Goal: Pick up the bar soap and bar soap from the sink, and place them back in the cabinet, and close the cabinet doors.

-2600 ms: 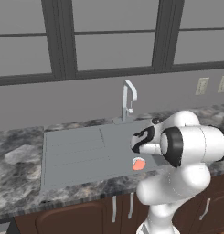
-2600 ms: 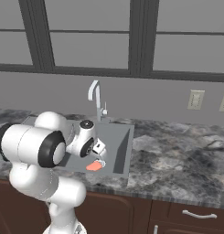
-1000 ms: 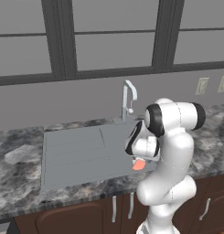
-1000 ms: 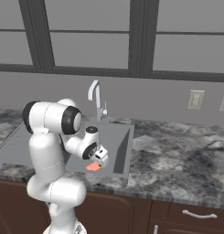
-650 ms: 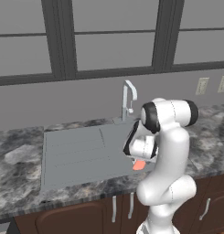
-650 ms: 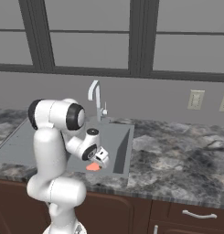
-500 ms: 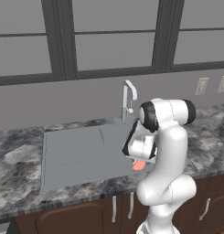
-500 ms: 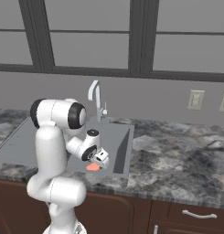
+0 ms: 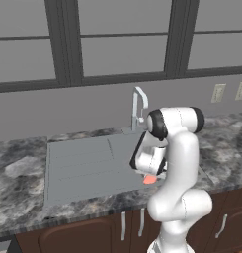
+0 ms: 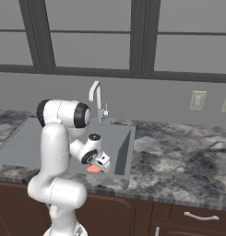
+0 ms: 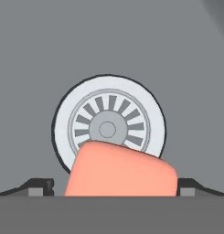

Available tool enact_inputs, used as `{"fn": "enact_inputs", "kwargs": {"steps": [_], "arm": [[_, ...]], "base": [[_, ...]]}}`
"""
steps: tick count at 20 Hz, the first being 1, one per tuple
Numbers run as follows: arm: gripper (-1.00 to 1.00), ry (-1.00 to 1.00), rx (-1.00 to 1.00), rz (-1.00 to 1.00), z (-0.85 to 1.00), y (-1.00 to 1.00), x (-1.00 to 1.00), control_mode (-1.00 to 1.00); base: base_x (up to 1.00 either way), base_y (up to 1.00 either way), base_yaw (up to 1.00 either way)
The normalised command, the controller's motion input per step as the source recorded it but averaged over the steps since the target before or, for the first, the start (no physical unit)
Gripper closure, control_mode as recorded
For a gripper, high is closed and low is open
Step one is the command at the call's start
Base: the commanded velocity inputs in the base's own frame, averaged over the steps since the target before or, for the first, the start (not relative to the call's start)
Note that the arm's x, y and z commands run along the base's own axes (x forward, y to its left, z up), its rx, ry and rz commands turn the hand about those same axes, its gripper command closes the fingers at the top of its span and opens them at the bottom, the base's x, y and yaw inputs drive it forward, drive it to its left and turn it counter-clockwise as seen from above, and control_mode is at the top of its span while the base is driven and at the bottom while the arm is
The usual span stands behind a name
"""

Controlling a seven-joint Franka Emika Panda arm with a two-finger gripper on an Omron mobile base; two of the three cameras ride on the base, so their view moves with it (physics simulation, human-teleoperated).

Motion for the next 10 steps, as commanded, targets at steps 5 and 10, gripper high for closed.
{"fn": "enact_inputs", "kwargs": {"steps": [5,10], "arm": [[-1.0,0.0,0.0,0.0,-0.25,0.0,0.03,-1.0],[1.0,0.0,0.0,0.0,-0.18,0.0,0.0,-1.0]], "base": [[0.0,0.0,0.0],[0.0,0.0,0.0]]}}
